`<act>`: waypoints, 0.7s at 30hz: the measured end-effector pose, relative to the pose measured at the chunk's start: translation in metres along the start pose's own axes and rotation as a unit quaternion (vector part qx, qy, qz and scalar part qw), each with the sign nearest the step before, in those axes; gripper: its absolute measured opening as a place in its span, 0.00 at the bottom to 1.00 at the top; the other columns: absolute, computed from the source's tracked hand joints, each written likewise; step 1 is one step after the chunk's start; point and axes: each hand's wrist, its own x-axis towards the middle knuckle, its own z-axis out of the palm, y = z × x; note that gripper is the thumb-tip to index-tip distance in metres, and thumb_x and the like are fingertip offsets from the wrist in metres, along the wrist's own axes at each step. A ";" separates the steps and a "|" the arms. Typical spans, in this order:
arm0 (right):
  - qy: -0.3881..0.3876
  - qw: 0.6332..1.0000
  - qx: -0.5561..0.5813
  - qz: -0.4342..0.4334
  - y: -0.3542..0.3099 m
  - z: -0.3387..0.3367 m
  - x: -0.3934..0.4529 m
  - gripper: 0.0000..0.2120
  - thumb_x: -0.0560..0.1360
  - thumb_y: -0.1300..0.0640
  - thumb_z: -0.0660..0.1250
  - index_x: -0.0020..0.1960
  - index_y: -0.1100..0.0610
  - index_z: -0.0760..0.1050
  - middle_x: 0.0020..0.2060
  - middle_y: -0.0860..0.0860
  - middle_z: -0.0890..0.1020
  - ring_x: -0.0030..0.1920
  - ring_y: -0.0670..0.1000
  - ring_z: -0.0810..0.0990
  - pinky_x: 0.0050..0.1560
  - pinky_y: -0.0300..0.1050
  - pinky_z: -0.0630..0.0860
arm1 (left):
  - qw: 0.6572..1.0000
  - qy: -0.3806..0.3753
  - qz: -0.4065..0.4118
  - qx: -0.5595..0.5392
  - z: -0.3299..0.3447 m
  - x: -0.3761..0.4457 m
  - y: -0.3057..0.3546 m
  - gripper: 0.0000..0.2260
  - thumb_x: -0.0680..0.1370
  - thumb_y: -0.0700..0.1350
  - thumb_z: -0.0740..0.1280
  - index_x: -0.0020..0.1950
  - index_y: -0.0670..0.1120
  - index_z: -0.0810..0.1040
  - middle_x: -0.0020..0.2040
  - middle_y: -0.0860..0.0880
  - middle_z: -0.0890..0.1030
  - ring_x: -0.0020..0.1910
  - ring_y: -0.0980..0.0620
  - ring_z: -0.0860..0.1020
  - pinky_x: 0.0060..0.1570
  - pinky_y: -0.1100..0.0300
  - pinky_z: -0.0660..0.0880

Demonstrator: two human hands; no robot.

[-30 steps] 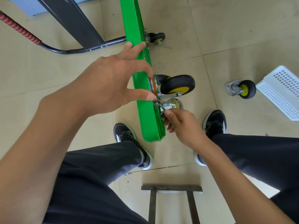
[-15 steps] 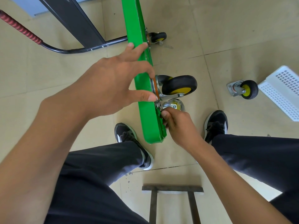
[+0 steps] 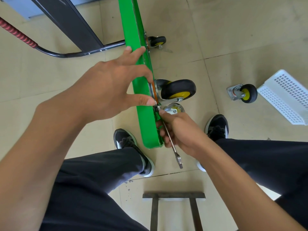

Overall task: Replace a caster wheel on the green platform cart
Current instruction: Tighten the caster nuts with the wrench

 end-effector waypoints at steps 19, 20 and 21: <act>0.098 0.949 -0.198 -0.223 0.046 -0.033 0.016 0.08 0.82 0.53 0.64 0.55 0.56 0.79 0.40 0.49 0.82 0.34 0.39 0.78 0.42 0.43 0.71 | 1.000 0.005 0.002 -0.005 0.000 -0.001 0.000 0.29 0.67 0.72 0.57 0.63 0.60 0.74 0.82 0.53 0.51 0.81 0.50 0.52 0.71 0.45 0.63; 0.098 0.951 -0.189 -0.224 0.048 -0.033 0.017 0.08 0.82 0.54 0.64 0.55 0.56 0.80 0.41 0.49 0.82 0.34 0.39 0.78 0.42 0.42 0.71 | 1.000 0.005 0.002 -0.006 0.000 0.000 0.000 0.29 0.67 0.72 0.57 0.63 0.60 0.74 0.82 0.53 0.51 0.81 0.50 0.52 0.71 0.44 0.63; 0.098 0.952 -0.180 -0.226 0.049 -0.034 0.018 0.09 0.82 0.54 0.64 0.56 0.56 0.80 0.41 0.48 0.82 0.34 0.39 0.78 0.41 0.40 0.71 | 1.000 0.006 0.001 -0.006 0.000 0.000 0.000 0.29 0.67 0.72 0.57 0.63 0.60 0.74 0.82 0.53 0.51 0.81 0.50 0.52 0.71 0.44 0.63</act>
